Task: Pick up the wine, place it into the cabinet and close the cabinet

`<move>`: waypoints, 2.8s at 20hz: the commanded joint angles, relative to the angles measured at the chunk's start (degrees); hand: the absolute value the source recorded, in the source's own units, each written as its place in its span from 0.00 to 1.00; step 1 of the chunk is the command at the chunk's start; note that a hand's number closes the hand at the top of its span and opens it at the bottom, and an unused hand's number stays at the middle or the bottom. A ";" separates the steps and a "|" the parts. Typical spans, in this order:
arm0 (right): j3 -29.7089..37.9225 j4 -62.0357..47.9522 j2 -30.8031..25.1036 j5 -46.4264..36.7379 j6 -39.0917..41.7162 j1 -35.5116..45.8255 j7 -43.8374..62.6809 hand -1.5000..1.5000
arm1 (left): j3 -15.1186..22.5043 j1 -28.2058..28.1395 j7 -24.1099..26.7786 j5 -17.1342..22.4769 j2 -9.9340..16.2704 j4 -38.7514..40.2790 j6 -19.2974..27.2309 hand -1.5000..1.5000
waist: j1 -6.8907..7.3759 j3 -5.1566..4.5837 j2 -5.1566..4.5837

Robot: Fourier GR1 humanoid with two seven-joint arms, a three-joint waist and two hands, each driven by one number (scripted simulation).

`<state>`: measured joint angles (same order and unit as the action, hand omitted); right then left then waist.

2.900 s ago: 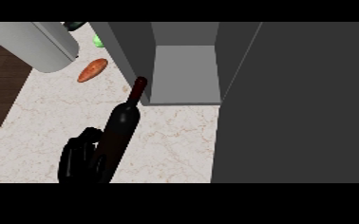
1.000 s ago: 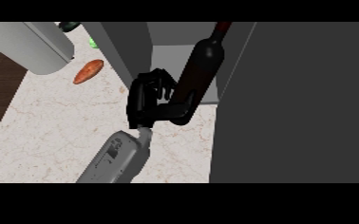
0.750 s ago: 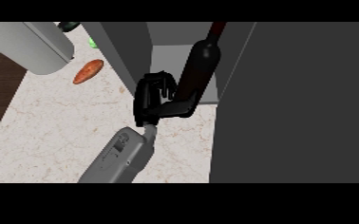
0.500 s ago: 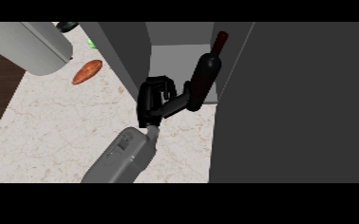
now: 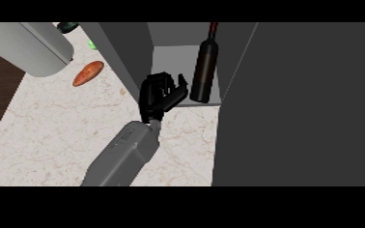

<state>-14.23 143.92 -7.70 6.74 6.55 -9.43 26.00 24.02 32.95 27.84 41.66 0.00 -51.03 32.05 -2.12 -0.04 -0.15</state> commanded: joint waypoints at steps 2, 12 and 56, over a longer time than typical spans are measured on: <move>1.03 10.92 -0.43 6.41 -0.19 -2.73 4.82 0.00 | -1.19 5.81 -0.96 3.63 0.00 4.95 -0.06 1.00 | 0.21 0.00 0.02; 1.53 9.01 0.64 5.97 -0.08 -1.55 4.05 0.00 | -2.67 14.98 0.71 8.98 0.00 14.69 -0.97 1.00 | 0.20 0.01 -0.07; -1.83 5.23 2.50 4.84 5.15 -7.54 -3.93 0.00 | -7.19 35.04 4.22 -4.57 6.08 43.51 -0.14 0.00 | -1.05 0.05 -0.61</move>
<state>-16.06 143.13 -5.10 6.44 11.22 -13.92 21.22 16.86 66.49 32.11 37.94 1.98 -7.33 35.67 -3.81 0.09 -0.90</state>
